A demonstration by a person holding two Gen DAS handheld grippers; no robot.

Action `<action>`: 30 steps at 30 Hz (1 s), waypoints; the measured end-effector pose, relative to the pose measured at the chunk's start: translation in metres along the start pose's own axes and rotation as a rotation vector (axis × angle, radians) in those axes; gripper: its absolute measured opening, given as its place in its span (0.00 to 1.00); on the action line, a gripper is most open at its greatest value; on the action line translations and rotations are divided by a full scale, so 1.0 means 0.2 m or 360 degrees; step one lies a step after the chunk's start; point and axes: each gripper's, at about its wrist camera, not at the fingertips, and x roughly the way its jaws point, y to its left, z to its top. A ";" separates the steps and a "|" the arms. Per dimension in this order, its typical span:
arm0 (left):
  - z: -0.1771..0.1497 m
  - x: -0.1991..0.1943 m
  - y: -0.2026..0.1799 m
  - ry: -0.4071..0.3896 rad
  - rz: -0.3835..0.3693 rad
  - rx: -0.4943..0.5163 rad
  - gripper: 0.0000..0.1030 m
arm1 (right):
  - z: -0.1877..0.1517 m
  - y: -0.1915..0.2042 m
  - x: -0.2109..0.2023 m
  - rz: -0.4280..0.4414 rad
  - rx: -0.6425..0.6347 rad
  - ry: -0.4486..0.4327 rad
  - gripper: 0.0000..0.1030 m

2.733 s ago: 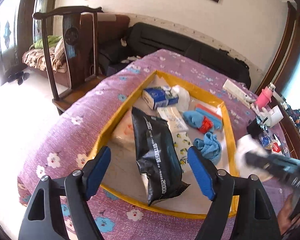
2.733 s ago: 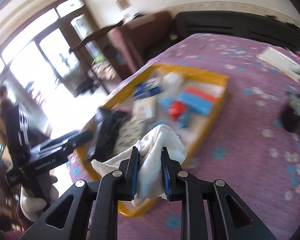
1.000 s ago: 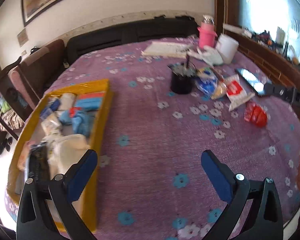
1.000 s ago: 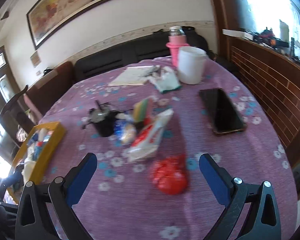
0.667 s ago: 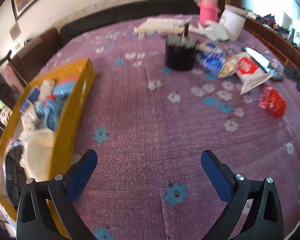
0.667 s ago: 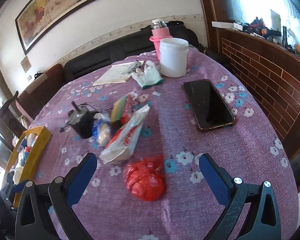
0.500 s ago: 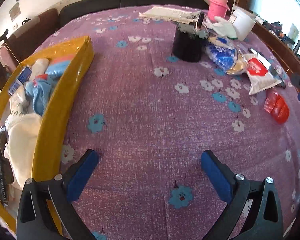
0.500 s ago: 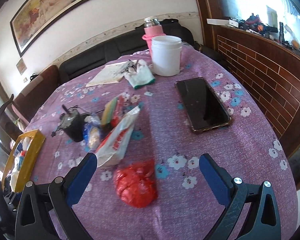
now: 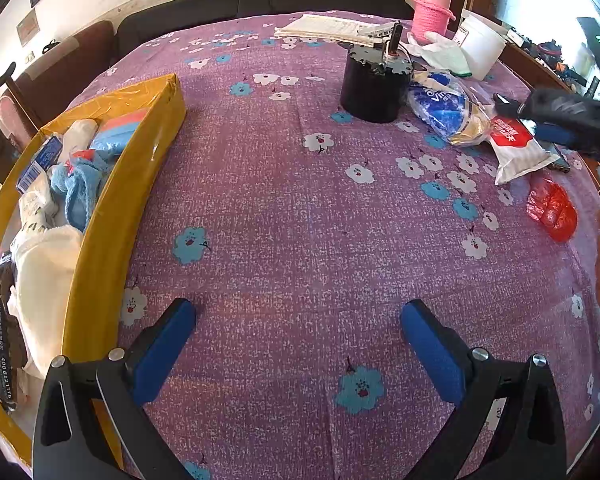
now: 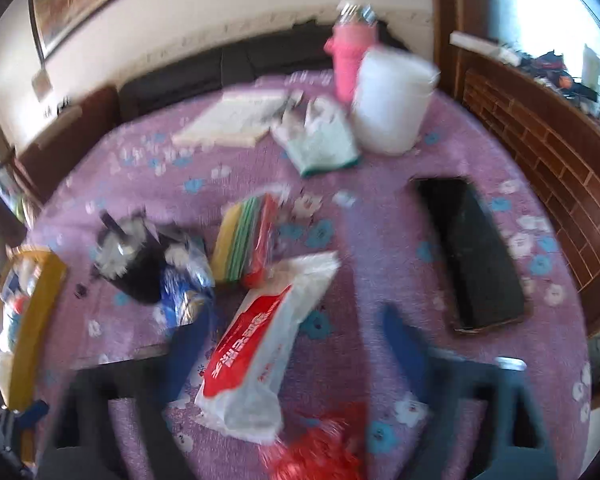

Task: Organize soft objects
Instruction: 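Grasp white-red printed bag with the right tool and lift it, then take white-red bag with left tool while right tool releases it and approaches red plastic bag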

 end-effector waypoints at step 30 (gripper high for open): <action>0.07 -0.17 -0.15 -0.0092 -0.0433 0.0041 1.00 | -0.39 -0.10 -0.19 0.0063 -0.0168 0.0010 0.46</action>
